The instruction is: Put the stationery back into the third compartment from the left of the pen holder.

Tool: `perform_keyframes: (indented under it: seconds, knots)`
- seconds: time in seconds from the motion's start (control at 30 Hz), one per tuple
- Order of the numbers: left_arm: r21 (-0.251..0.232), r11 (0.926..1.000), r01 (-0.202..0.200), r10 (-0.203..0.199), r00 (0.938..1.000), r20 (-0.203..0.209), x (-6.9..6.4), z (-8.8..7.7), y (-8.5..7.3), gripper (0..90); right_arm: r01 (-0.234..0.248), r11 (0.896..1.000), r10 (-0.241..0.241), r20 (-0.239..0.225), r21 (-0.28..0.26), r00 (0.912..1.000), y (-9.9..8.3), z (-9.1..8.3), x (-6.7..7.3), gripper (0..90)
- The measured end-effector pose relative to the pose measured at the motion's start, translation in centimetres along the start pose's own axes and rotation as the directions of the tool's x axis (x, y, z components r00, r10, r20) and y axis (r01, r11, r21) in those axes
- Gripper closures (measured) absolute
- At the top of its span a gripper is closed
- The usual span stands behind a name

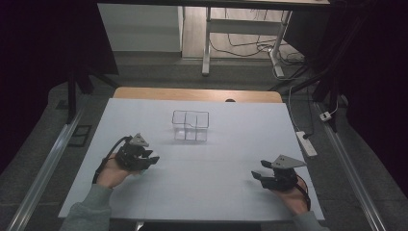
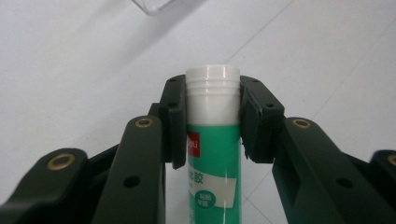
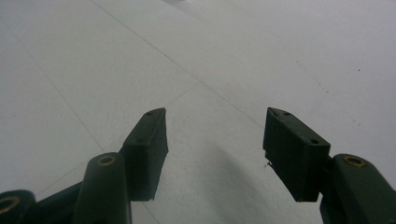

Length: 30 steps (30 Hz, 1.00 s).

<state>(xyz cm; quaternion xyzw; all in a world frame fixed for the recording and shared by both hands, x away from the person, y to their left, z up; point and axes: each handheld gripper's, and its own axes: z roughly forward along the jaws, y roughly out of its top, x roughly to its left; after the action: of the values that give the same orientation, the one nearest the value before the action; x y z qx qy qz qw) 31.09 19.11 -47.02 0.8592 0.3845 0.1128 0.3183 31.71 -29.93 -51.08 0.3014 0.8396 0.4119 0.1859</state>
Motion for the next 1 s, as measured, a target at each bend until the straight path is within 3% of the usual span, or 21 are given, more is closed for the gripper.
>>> perform_keyframes:
  seconds: [0.17,0.57,0.73,1.0]
  knots:
    - [-0.057,0.9982,0.018,-0.018,0.9998,-0.006,0.2,-0.7,-0.1,64.7,0.000,1.000,0.000,0.003,-0.007,1.0000,0.0,-0.1,0.0,39.6]
    - [-0.137,0.9903,0.022,-0.024,0.9996,-0.013,0.4,-1.5,-0.3,64.6,-0.002,1.000,0.002,0.013,-0.009,0.9999,0.0,-0.2,-0.1,39.4]
    - [-0.193,0.9808,0.027,-0.029,0.9996,-0.007,0.4,-2.0,-0.3,64.6,-0.001,1.000,0.002,0.016,-0.016,0.9999,0.0,-0.2,-0.1,39.3]
    - [-0.280,0.9592,0.042,-0.042,0.9991,0.005,0.2,-2.4,-0.1,64.6,-0.003,1.000,0.003,0.011,-0.013,0.9999,0.0,-0.2,-0.2,39.3]
